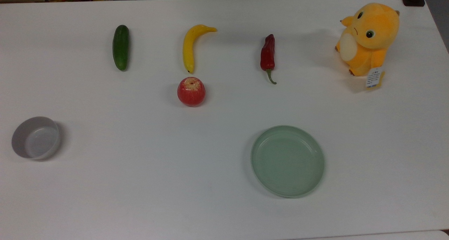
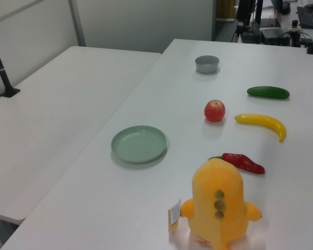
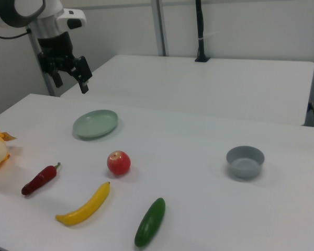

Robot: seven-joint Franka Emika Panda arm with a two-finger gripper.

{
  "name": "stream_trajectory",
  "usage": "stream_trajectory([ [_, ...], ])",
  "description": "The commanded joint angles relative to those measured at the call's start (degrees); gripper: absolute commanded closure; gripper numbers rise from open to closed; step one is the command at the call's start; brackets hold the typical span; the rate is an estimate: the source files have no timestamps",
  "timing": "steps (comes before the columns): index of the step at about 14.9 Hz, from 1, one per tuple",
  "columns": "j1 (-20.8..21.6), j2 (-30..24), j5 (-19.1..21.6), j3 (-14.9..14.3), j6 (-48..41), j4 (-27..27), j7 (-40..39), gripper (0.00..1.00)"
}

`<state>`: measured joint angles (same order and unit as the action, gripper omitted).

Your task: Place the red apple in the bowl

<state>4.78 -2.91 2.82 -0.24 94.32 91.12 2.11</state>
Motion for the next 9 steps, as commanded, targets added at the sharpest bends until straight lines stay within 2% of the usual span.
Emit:
stream_trajectory([
  [1,-0.30,0.35,-0.09,0.06,-0.10,1.95,-1.04,0.00],
  [4,-0.56,1.76,-0.62,-0.11,0.16,1.69,-3.25,0.00],
  [9,-1.36,7.38,-0.54,-0.20,7.62,1.51,-5.71,0.00],
])
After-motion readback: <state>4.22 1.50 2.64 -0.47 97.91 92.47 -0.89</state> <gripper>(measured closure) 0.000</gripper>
